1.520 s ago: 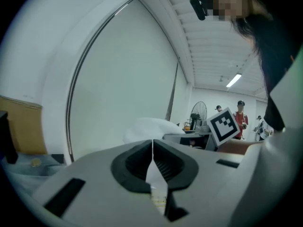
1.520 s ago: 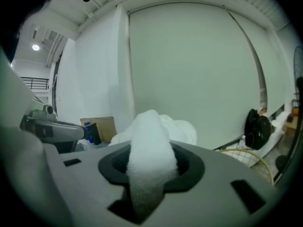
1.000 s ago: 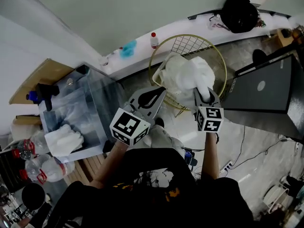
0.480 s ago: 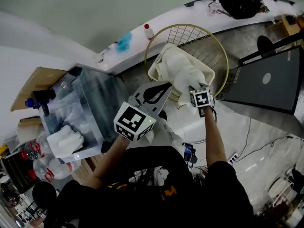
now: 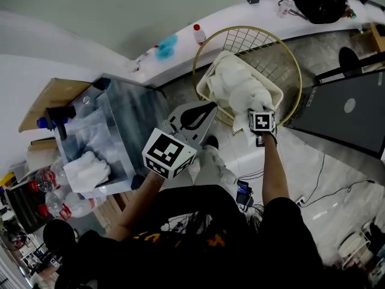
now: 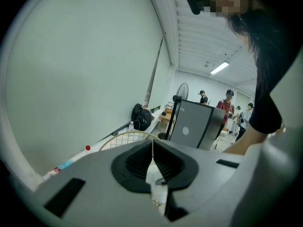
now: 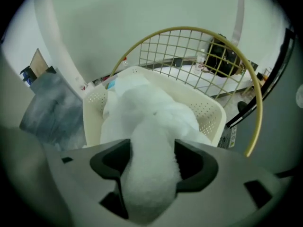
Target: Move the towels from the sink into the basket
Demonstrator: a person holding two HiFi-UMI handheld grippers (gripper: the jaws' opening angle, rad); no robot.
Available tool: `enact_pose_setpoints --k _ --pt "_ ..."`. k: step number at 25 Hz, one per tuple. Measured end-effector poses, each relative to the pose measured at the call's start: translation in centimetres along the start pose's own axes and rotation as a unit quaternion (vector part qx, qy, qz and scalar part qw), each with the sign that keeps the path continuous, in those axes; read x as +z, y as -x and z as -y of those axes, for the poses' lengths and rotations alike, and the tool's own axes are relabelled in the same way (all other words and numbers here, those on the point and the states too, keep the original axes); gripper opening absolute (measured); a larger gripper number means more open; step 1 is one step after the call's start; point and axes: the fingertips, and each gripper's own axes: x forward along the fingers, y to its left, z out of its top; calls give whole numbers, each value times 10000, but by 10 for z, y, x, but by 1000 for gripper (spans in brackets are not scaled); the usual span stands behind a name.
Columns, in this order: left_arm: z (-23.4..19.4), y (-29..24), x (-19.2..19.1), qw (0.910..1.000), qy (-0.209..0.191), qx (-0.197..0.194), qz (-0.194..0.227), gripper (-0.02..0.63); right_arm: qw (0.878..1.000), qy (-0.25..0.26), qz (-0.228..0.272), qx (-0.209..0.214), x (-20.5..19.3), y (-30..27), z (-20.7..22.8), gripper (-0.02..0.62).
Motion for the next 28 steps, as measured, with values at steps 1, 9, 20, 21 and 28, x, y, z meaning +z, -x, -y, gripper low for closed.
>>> enact_pose_setpoints --k 1,9,20,21,28 --pt "-1 1 -1 10000 10 25 8 11 9999 -15 138 -21 3 7 1 293" --pt "-3 15 3 9997 79 158 185 11 9816 -64 1853 462 65 115 -29 198" --pt "-9 85 13 9955 165 653 673 11 9212 550 3637 1272 140 278 -147 94" --pt "-11 97 13 9944 190 733 738 11 9155 663 3715 1392 144 289 -165 91" --pt "-25 202 -3 9841 356 1336 1113 11 8830 1430 3969 2058 144 338 -290 91"
